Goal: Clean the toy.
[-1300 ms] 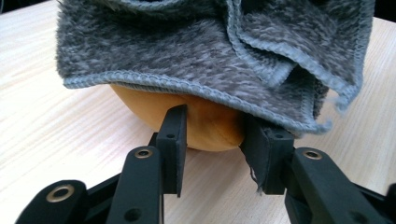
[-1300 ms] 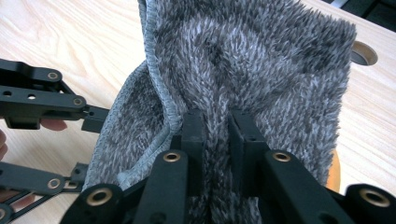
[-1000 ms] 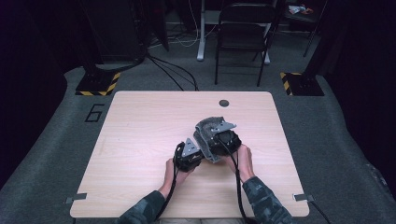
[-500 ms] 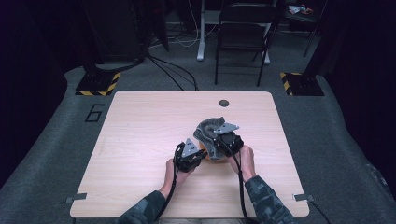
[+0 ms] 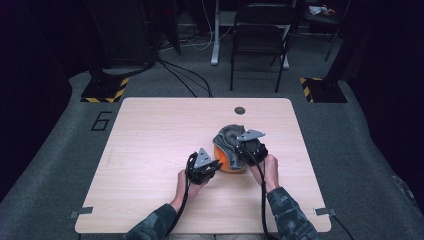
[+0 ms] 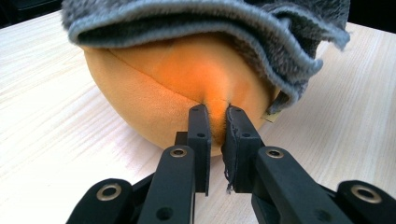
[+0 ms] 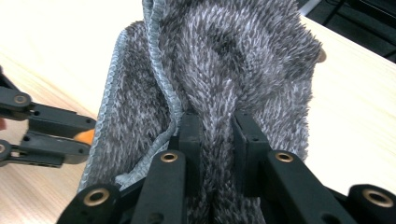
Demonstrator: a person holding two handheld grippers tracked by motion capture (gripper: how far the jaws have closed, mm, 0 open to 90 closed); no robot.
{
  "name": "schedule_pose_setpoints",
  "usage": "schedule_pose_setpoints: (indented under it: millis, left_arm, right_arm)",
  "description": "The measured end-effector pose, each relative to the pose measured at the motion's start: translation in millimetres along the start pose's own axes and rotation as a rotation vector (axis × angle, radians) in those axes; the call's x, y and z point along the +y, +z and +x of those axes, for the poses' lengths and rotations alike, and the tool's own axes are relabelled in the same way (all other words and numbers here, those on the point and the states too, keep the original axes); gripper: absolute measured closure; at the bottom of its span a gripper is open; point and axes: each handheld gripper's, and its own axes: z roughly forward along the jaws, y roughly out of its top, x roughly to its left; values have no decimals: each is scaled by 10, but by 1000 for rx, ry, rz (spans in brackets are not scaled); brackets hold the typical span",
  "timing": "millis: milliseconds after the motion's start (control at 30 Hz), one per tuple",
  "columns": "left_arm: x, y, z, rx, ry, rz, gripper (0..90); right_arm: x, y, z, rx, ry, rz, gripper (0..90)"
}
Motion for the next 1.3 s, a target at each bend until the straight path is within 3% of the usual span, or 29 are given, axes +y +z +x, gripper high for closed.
schedule_pose_setpoints:
  millis: [200,433,667,933,1300]
  left_arm:
    - [-15,-5,16,-6,-14,1,817]
    - [-10,-1,16,-7,-15,0,817]
    - [-17,-3,23,-10,-18,1,815]
    - [-21,-3,27,-11,-15,1,814]
    - [-23,-2,33,-14,-17,2,813]
  right_arm:
    - [-43,-4,-136,-4,56,5,756]
    - [-83,-11,-220,-13,74,16,756]
    - [-178,41,-385,-24,138,47,755]
    - [-288,112,-527,-34,160,83,755]
    - [-393,195,-613,-51,190,130,755]
